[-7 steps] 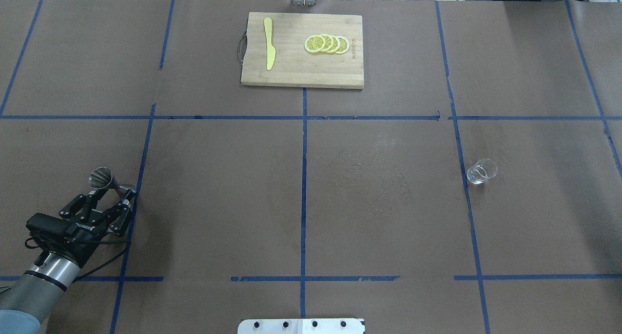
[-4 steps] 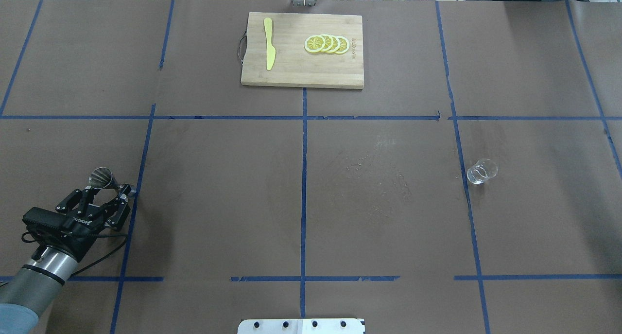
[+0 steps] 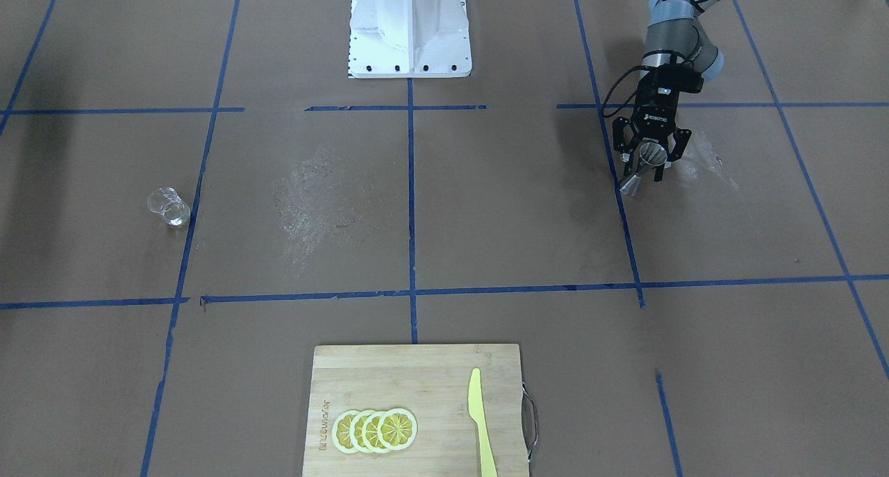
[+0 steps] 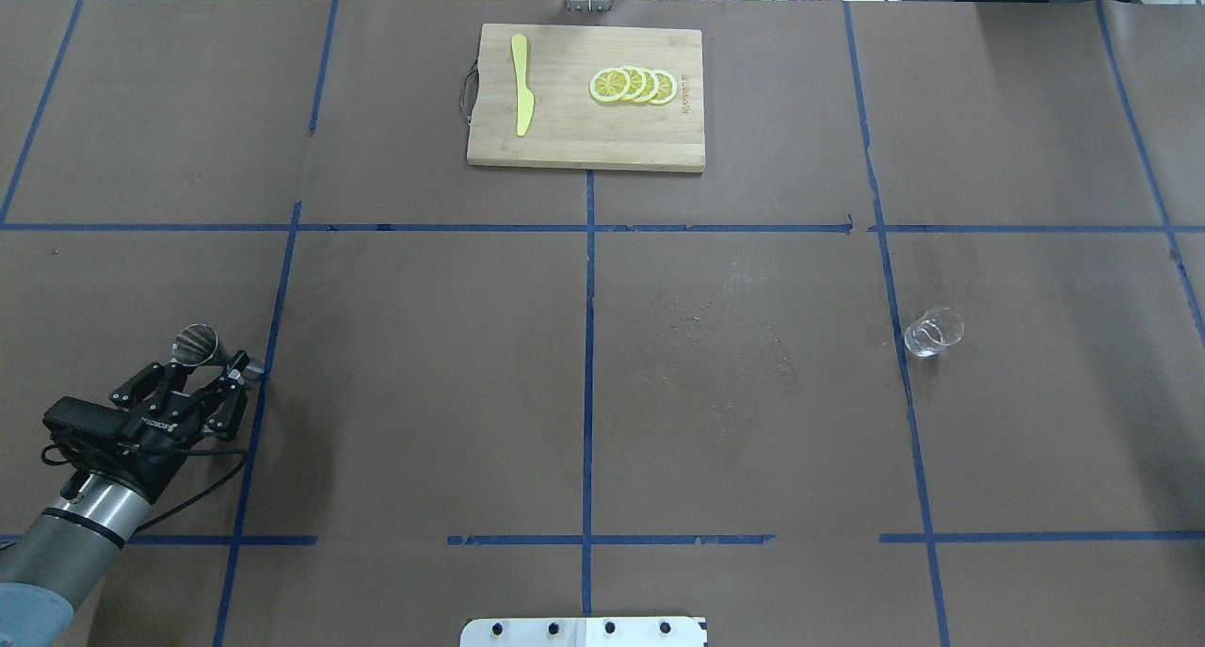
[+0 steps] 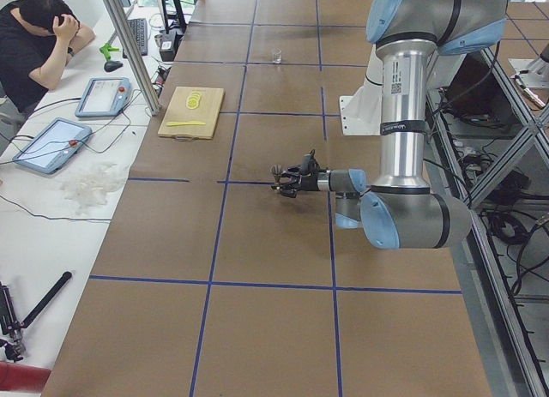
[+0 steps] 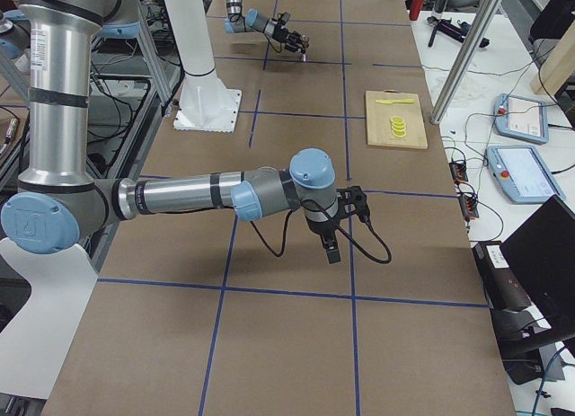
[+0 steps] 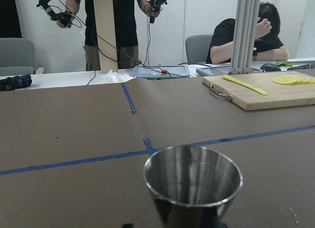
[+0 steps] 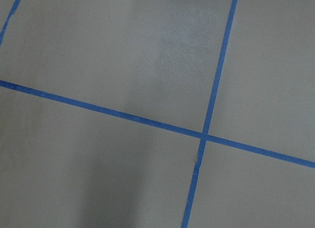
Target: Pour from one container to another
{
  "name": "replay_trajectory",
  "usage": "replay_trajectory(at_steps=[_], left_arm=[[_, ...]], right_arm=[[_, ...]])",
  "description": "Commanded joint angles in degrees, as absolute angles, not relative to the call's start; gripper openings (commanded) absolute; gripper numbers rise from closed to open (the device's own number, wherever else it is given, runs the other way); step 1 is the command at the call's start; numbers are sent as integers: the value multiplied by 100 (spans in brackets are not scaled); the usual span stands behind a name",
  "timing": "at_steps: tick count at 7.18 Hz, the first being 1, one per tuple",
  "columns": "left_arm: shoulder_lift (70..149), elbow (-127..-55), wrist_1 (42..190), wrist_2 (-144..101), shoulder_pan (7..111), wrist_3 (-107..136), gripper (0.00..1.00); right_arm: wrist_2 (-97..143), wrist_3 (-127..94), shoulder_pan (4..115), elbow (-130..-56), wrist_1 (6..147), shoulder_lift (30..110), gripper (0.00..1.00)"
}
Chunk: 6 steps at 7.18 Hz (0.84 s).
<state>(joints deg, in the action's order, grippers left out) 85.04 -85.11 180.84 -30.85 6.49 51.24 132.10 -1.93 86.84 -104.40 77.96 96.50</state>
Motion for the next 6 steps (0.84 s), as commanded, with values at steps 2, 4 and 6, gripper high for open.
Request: replay_trajectory(at_steps=[2,4,6], left_arm=[[8508,-8464,18158,-3059,633,5107,0],[8490,-8499,18463,-3093,633,5054,0],[8481,-8499,19035,-3103,615,4357,0]], right_arm=[[13210,-193,8684,-10450,7796,9650,100],[13210,-193,8684,-10450,7796,9650,100],[13210,-193,8684,-10441,7796,9633,100]])
